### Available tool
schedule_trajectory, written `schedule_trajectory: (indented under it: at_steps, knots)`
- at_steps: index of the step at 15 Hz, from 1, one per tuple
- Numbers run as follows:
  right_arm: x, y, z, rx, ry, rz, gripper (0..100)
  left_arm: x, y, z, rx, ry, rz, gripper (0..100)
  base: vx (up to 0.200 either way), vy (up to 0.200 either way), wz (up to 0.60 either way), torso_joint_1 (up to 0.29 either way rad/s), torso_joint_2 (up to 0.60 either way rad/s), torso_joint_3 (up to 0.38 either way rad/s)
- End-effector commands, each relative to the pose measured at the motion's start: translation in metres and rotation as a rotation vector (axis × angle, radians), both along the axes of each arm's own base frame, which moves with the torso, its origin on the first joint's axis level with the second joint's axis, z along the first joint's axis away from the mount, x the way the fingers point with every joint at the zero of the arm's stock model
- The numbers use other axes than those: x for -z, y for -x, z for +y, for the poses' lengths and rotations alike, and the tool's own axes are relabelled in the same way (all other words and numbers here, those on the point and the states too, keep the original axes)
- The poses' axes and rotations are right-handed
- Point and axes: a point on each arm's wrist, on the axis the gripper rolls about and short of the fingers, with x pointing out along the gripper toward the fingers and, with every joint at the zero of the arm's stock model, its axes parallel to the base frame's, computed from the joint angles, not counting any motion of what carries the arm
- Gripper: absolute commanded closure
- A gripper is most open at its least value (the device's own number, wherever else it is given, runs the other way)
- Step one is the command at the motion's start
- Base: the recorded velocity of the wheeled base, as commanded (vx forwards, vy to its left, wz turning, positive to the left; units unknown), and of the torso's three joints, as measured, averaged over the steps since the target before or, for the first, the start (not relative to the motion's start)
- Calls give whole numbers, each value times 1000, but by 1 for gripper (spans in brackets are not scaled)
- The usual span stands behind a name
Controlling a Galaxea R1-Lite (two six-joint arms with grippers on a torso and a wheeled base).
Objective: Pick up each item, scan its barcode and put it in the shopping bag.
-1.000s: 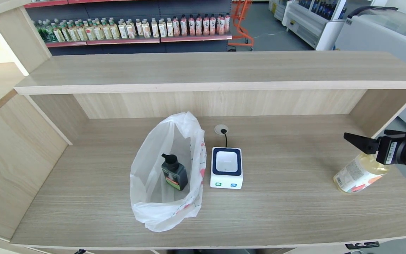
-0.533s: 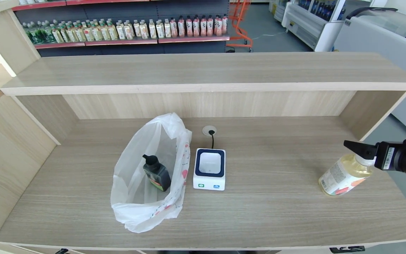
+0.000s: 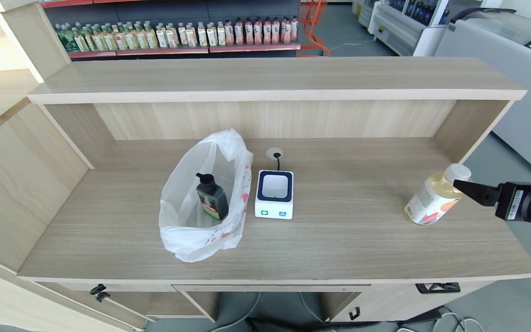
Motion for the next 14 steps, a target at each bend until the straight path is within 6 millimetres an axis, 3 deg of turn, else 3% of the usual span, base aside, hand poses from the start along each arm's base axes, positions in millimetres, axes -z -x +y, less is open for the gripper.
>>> schedule_trajectory:
  at_steps: [1, 2, 12, 14]
  knots:
    - [0, 0, 0, 0, 0, -1, 0, 0, 0, 0, -1, -2, 1, 0, 0, 0, 0, 0, 0, 0]
    - [0, 0, 0, 0, 0, 0, 0, 0, 0, 0, -1, -2, 1, 0, 0, 0, 0, 0, 0, 0]
    - [11, 2, -2, 42, -104, 94, 0, 0, 0, 0, -1, 0, 2, 0, 0, -200, 0, 5, 0, 3]
    - [12, 0, 7, 13, -173, 105, 0, 0, 0, 0, -1, -2, 1, 0, 0, 0, 0, 0, 0, 0]
